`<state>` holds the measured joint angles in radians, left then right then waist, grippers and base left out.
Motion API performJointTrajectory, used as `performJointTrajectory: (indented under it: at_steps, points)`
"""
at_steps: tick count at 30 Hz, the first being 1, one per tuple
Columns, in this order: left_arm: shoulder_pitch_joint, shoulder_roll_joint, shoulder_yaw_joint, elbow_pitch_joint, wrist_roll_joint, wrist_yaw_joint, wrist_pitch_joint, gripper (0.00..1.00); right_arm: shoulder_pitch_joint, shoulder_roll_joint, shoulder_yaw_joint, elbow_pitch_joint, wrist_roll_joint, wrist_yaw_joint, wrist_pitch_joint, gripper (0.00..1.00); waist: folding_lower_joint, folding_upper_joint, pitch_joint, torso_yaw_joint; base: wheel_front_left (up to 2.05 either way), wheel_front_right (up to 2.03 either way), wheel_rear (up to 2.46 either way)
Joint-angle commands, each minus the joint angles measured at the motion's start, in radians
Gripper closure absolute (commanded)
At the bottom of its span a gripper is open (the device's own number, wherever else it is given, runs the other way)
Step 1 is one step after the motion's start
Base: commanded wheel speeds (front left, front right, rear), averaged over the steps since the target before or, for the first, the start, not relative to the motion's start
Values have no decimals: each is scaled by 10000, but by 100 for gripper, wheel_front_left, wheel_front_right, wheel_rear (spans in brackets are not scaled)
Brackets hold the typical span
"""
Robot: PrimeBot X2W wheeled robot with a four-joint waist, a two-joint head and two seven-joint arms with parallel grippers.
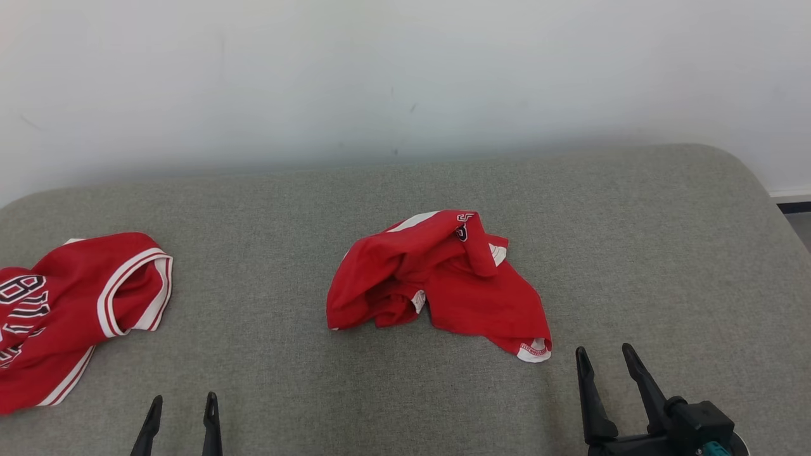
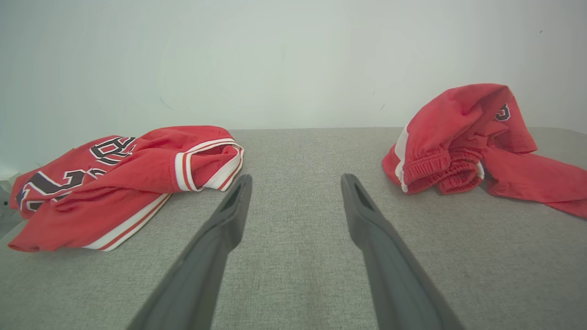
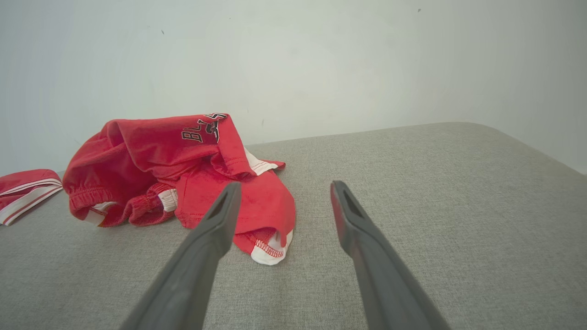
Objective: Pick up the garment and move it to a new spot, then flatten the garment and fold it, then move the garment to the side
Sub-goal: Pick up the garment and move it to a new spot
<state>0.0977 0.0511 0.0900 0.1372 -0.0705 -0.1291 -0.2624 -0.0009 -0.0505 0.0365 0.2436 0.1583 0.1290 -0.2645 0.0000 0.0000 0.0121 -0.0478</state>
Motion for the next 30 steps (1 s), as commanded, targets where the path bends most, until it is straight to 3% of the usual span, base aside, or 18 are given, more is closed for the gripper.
performJointTrajectory:
  at_steps: [1, 30]
  points:
    - [16, -7, 20, 18, -108, -6, -14, 0, 24, 8, 21, 17, 14, 34, -19, 0, 0, 0, -3, -10, 0, 0, 0]
    - [-13, -10, 33, 37, -169, -18, -14, 0, 9, 8, 35, 18, -12, 35, -19, 0, 0, 0, -3, -66, 0, 0, 0]
